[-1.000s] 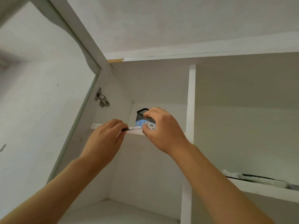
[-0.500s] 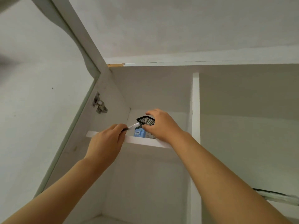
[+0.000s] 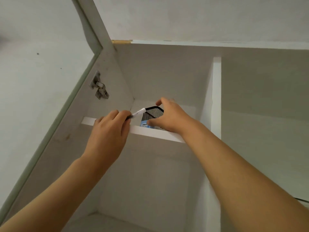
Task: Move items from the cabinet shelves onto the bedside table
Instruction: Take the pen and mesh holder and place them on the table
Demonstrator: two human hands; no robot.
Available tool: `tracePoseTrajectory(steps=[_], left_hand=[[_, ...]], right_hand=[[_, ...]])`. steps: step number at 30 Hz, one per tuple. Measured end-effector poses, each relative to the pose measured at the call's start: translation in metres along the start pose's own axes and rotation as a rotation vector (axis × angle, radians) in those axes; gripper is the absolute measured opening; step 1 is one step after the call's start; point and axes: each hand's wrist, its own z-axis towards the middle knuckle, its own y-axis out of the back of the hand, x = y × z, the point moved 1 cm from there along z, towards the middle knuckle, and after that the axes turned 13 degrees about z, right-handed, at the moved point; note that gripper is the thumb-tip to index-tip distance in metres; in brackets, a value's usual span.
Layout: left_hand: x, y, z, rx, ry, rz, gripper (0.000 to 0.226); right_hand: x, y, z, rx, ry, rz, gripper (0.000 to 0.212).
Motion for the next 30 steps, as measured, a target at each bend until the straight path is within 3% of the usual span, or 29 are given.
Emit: tracePoseTrajectory(steps=[7, 20, 26, 30], left_hand=[[-0.001, -0.002, 0.001, -0.004, 0.028, -0.016, 0.012], [-0.006, 0.004, 0.001, 0.059, 0.083, -0.041, 0.009], [-0.007, 0.005, 0.002, 0.059, 0.091, -0.037, 0.009], [-0.008, 0.006, 0.002, 0.051, 0.097, -0.047, 0.01]], right_hand=[[-0.006, -0.009, 0.004, 0.058, -0.071, -0.007, 0.081], [0.005, -0.001, -0.013, -0.07, -0.051, 0.085, 0.061], [0.005, 0.0, -0.013, 0.013, -0.137, 0.129, 0.046], [0.003, -0.004, -0.009, 0.049, -0.187, 0.167, 0.063]])
